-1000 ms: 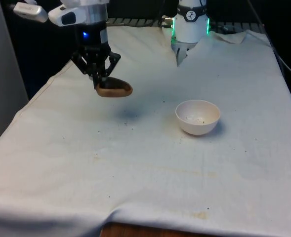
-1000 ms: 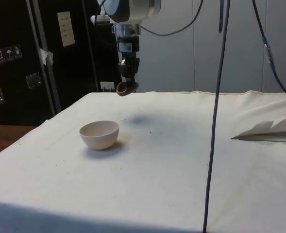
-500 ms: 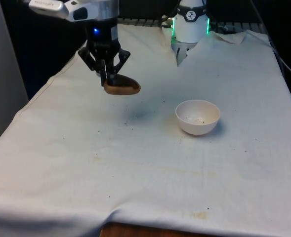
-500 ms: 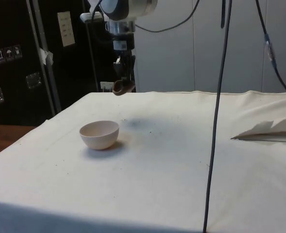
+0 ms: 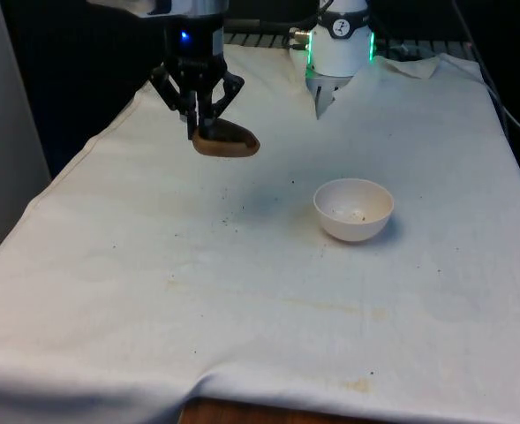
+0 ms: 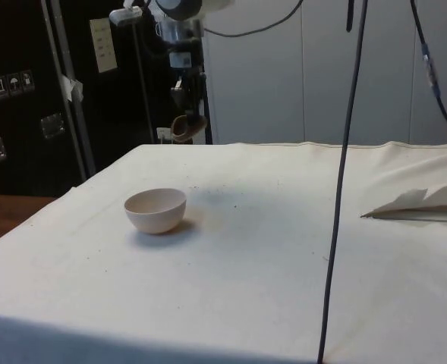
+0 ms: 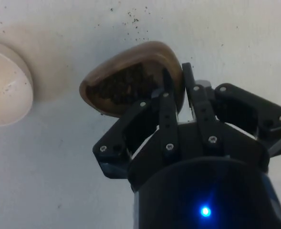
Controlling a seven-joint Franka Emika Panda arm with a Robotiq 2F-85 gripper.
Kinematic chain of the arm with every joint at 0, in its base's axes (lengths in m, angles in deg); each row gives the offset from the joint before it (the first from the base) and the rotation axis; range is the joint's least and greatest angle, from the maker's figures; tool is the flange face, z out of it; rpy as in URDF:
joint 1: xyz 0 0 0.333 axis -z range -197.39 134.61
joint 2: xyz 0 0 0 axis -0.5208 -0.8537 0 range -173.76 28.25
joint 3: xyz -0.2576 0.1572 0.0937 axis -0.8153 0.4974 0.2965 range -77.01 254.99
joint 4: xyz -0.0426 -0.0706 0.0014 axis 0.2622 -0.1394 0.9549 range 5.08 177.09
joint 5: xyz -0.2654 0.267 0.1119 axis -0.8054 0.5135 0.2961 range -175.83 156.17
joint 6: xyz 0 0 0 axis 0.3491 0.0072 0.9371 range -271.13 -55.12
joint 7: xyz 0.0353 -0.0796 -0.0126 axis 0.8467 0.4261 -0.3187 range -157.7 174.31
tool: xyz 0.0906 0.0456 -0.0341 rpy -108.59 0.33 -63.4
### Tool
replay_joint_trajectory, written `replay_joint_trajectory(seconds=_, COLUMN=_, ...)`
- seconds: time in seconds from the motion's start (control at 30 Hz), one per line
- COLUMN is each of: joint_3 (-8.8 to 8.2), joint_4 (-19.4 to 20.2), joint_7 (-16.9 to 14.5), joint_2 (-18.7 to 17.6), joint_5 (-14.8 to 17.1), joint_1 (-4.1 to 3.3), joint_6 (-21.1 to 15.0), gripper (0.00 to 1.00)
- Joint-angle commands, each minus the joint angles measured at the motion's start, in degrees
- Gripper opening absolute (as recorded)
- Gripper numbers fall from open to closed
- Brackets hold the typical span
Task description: Pour the coffee beans from the cup into the bowl.
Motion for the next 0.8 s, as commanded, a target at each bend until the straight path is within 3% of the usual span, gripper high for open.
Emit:
replay_joint_trajectory(seconds=0.0, joint_3=0.23, joint_4=0.0, joint_7=0.6, joint_2=0.1, joint_5=-0.6, joint_1=0.00, joint_6=0.1, gripper=0.01)
replay_joint_trajectory(seconds=0.03, joint_3=-0.17, joint_4=0.2, joint_7=2.0, joint_2=0.6, joint_5=-2.2, joint_1=-0.80, joint_6=0.3, gripper=0.01)
replay_joint_trajectory(seconds=0.2, joint_3=1.03, joint_4=0.2, joint_7=5.2, joint_2=1.3, joint_5=-6.0, joint_1=-0.69, joint_6=1.3, gripper=0.01)
replay_joint_trajectory(seconds=0.23, joint_3=1.55, joint_4=0.0, joint_7=4.5, joint_2=1.1, joint_5=-5.3, joint_1=-0.11, joint_6=1.1, gripper=0.01)
replay_joint_trajectory(seconds=0.27, joint_3=1.20, joint_4=0.2, joint_7=5.7, joint_2=1.4, joint_5=-6.6, joint_1=-0.74, joint_6=1.4, gripper=0.01)
replay_joint_trajectory(seconds=0.47, joint_3=2.52, joint_4=-0.1, joint_7=8.9, joint_2=2.1, joint_5=-10.7, joint_1=-0.74, joint_6=2.7, gripper=0.01)
replay_joint_trajectory(seconds=0.5, joint_3=3.04, joint_4=-0.2, joint_7=8.4, joint_2=1.9, joint_5=-10.0, joint_1=-0.17, joint_6=2.4, gripper=0.01)
replay_joint_trajectory(seconds=0.53, joint_3=2.75, joint_4=-0.1, joint_7=9.3, joint_2=2.2, joint_5=-11.2, joint_1=-0.74, joint_6=2.9, gripper=0.01)
replay_joint_trajectory(seconds=0.73, joint_3=4.30, joint_4=-0.3, joint_7=12.3, joint_2=2.9, joint_5=-14.5, joint_1=-0.74, joint_6=4.4, gripper=0.01)
replay_joint_trajectory(seconds=0.77, joint_3=4.76, joint_4=-0.3, joint_7=11.9, joint_2=2.8, joint_5=-14.1, joint_1=-0.23, joint_6=3.9, gripper=0.01)
